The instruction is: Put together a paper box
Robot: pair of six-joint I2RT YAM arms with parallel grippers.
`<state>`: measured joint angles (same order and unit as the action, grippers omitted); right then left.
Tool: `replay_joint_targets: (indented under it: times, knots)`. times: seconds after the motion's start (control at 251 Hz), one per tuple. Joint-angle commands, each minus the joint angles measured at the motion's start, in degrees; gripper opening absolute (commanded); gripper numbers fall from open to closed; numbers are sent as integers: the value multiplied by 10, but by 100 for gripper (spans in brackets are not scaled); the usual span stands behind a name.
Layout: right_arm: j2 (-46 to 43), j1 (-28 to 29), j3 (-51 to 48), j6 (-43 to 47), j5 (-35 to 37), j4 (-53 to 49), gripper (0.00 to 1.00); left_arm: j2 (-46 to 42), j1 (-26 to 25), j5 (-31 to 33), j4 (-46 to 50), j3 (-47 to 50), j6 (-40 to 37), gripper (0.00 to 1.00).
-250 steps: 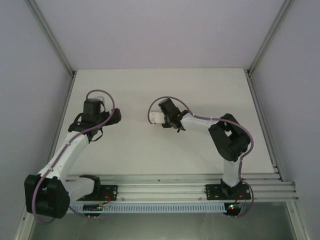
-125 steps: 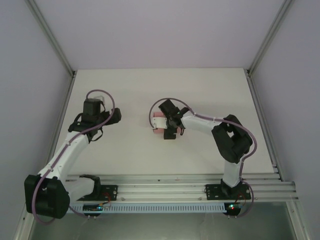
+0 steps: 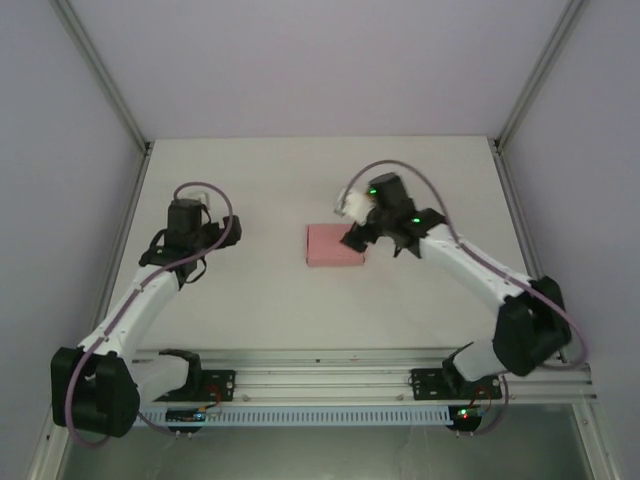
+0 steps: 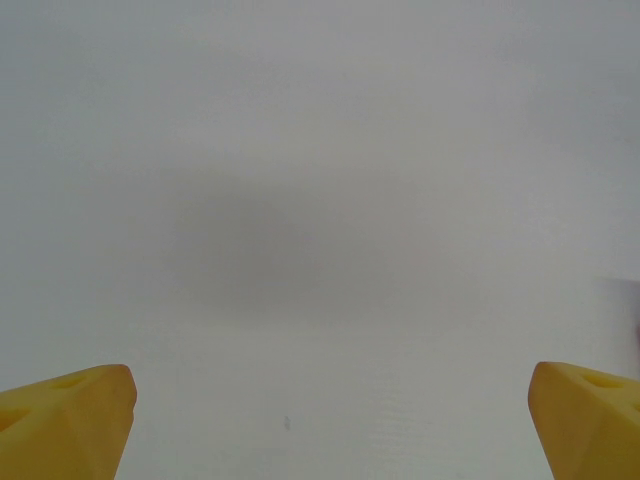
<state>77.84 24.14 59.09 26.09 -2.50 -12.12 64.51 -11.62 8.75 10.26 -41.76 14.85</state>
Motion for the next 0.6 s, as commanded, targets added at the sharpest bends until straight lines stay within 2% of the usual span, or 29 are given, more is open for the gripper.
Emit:
replay_joint_targets:
  times: [0.0, 0.08, 0.156, 0.239, 0.327, 0.375, 0.495, 0.535, 0.575, 0.599]
  knots:
    - [-30, -91, -85, -207, 16, 105, 99, 34, 7, 58, -124, 42, -65, 100]
    - [-39, -157, -148, -260, 0, 169, 99, 56, 16, 52, -217, 82, -102, 100]
    - [-30, -204, -190, -293, -10, 216, 99, 69, 20, 55, -362, 147, -138, 100]
    - [-4, -241, -221, -286, -61, 259, 99, 82, 23, 64, -522, 217, -172, 100]
    - [18, -253, -244, -301, -92, 304, 99, 101, 41, 65, -563, 241, -159, 100]
    - [28, -257, -247, -273, -112, 303, 99, 116, 52, 51, -586, 246, -155, 100]
    - [47, -257, -294, -254, -98, 408, 99, 123, 58, 1, -641, 270, -191, 100]
    - [41, -249, -320, -261, -98, 449, 99, 144, 63, -2, -703, 293, -193, 100]
    - [23, -234, -338, -203, -66, 469, 99, 188, 72, -3, -792, 319, -186, 100]
    - [22, -225, -361, -194, -50, 520, 99, 223, 78, -2, -844, 329, -179, 100]
